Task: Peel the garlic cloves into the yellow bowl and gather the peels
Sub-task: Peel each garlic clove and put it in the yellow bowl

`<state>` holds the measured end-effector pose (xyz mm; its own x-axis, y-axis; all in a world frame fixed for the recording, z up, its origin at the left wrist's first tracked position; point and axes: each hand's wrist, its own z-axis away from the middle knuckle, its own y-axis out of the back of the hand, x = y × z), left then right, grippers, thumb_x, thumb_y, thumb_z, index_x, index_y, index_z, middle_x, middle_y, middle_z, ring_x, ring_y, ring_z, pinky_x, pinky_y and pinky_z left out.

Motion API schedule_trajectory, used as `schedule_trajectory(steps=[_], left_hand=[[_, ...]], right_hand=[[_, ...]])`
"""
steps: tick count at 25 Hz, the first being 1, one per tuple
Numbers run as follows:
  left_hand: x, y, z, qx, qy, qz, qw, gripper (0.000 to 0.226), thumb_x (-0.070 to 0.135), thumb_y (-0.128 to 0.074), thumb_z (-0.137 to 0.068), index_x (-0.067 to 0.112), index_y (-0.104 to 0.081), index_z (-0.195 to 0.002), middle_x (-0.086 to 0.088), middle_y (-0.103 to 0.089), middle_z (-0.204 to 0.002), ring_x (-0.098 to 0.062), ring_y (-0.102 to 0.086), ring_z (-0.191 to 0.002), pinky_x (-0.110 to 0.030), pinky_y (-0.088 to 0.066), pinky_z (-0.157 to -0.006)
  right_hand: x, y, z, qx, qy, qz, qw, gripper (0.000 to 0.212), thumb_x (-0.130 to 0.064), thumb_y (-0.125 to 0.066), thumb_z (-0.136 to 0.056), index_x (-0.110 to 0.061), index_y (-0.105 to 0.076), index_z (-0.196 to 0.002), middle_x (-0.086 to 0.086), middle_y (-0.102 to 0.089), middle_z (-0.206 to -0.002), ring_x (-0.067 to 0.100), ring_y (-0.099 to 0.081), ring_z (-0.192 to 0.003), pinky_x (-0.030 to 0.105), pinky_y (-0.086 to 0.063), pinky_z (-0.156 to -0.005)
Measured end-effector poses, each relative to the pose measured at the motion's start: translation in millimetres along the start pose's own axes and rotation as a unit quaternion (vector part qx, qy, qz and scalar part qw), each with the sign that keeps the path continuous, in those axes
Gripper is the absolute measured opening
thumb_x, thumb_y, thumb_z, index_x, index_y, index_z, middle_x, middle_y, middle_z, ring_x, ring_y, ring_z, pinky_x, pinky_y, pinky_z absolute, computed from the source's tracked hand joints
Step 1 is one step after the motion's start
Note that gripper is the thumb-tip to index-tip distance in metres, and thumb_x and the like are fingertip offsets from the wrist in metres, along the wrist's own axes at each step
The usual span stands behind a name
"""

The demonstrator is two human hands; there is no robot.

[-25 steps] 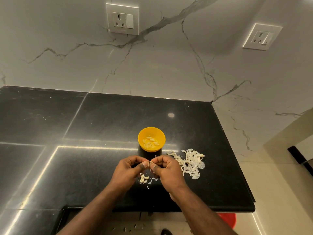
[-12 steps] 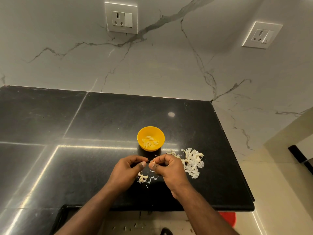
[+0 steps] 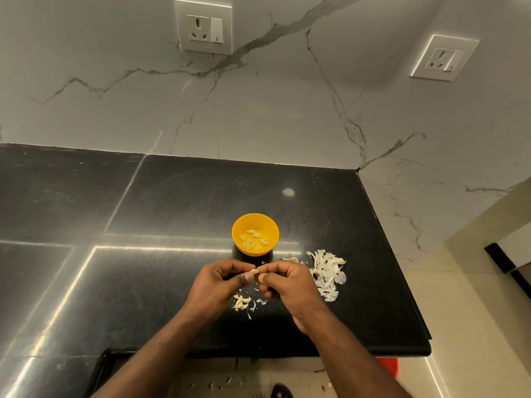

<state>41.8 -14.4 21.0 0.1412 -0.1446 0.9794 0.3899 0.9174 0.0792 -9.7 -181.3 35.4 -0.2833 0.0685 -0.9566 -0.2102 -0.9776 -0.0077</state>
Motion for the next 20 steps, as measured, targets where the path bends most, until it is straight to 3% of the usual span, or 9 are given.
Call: schedule_trajectory(steps=[4, 8, 14, 17, 20], left_hand=[[-4.1, -2.4, -2.8, -0.008, -0.002, -0.002, 1.000, 0.016, 0.008, -0.076, -0.085, 0.018, -0.077, -0.097, 0.001, -0.079, -0.092, -0.011, -0.073, -0.088, -0.023, -0.055, -0.078], [-7.1, -5.6, -5.3, -0.004, 0.001, 0.002, 1.000, 0.011, 0.005, -0.077, -0.084, 0.011, -0.076, -0.093, -0.004, -0.078, -0.087, -0.012, -0.072, -0.081, -0.020, -0.053, -0.070], [-6.0, -10.0, -6.0, -0.009, -0.001, 0.012, 1.000, 0.008, 0.004, -0.074, -0.086, 0.009, -0.076, -0.093, -0.006, -0.078, -0.085, -0.012, -0.073, -0.078, -0.019, -0.054, -0.066], [-7.8, -10.8, -6.2, -0.014, 0.013, 0.034, 0.999, 0.008, 0.007, -0.073, -0.088, 0.008, -0.076, -0.095, -0.010, -0.077, -0.085, -0.018, -0.071, -0.077, -0.032, -0.058, -0.072], [-7.8, -9.1, -7.8, -0.018, 0.039, 0.082, 0.996, 0.009, 0.011, -0.073, -0.089, 0.008, -0.076, -0.097, -0.019, -0.075, -0.090, -0.025, -0.068, -0.082, -0.042, -0.055, -0.080]], right_hand=[[2.1, 2.4, -2.1, 0.012, 0.043, 0.076, 0.996, 0.012, -0.004, -0.068, -0.088, -0.011, -0.078, -0.087, 0.011, -0.073, -0.076, 0.016, -0.066, -0.068, 0.031, -0.057, -0.064], [5.5, 6.4, -2.6, 0.029, 0.085, 0.178, 0.980, 0.007, -0.023, -0.069, -0.083, -0.022, -0.076, -0.083, 0.000, -0.072, -0.076, 0.016, -0.066, -0.072, 0.042, -0.058, -0.071], [5.4, -1.4, 1.0, 0.042, 0.113, 0.292, 0.949, 0.008, -0.029, -0.061, -0.091, -0.024, -0.064, -0.084, -0.006, -0.063, -0.080, 0.007, -0.054, -0.071, 0.029, -0.045, -0.063], [3.7, -1.9, -0.1, 0.043, 0.113, 0.284, 0.951, 0.009, -0.029, -0.062, -0.091, -0.023, -0.064, -0.084, -0.004, -0.063, -0.079, 0.008, -0.056, -0.071, 0.030, -0.046, -0.063], [-0.3, 2.8, -2.7, 0.031, 0.079, 0.191, 0.978, 0.009, -0.020, -0.065, -0.092, -0.023, -0.071, -0.085, -0.001, -0.071, -0.078, 0.012, -0.065, -0.070, 0.030, -0.055, -0.064]])
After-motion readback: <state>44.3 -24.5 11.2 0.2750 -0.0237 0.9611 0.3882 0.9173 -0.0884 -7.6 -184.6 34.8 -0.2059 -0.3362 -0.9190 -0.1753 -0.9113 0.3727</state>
